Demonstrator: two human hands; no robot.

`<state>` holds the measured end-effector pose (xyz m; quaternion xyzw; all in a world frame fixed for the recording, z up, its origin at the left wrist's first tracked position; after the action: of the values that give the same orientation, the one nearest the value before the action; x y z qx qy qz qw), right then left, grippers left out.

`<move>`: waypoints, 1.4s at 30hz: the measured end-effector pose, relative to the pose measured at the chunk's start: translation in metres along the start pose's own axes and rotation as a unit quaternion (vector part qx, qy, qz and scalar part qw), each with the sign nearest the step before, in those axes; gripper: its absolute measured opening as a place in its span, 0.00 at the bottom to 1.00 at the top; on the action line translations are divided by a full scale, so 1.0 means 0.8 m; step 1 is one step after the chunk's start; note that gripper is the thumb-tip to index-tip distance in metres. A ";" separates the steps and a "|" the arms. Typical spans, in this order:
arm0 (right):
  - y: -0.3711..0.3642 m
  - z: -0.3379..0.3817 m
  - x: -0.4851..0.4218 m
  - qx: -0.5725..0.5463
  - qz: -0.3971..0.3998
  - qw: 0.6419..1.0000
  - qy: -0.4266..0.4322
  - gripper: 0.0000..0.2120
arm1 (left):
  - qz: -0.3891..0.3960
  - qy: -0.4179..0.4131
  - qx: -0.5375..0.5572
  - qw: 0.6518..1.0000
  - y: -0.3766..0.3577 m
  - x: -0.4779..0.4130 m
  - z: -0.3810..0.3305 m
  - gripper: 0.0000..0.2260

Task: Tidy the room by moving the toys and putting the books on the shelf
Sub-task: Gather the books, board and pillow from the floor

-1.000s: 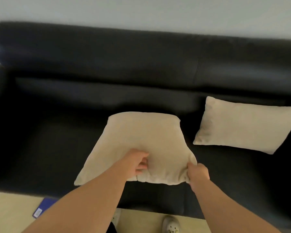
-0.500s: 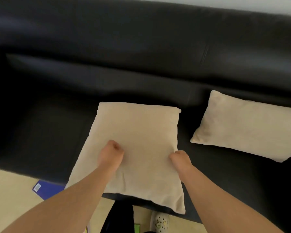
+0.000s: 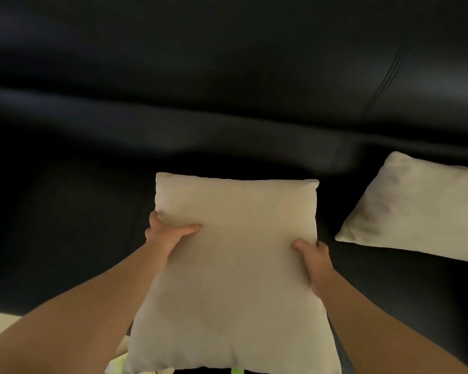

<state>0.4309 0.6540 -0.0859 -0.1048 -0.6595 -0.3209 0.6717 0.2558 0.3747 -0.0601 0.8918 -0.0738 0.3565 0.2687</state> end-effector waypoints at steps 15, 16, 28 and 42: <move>0.092 0.081 0.061 -0.180 -0.018 0.982 0.049 0.21 | -0.062 -0.020 0.245 0.967 -0.012 0.059 -0.090 0.26; 0.101 0.099 0.071 -0.195 -0.009 0.978 0.071 0.20 | -0.062 -0.039 0.265 0.962 -0.013 0.064 -0.110 0.27; 0.113 0.178 0.076 -0.142 0.035 0.985 0.088 0.18 | -0.067 -0.125 0.270 0.952 -0.061 0.050 -0.202 0.26; 0.114 0.189 0.070 -0.165 -0.024 0.982 0.092 0.20 | -0.018 -0.097 0.241 0.966 -0.070 0.046 -0.198 0.27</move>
<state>0.3548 0.7934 0.0096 -0.1678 -0.5352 -0.4496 0.6952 0.2063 0.5088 0.0360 0.9616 0.0044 0.2709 0.0437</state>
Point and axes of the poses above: each hand's wrist, its own x-axis away from the middle knuckle, its own y-axis out of the back of the hand, z = x × y, the point moved 7 cm from there along -x, towards the middle knuckle, and after that the axes turned 15 degrees about -y, right-handed, at the moved point
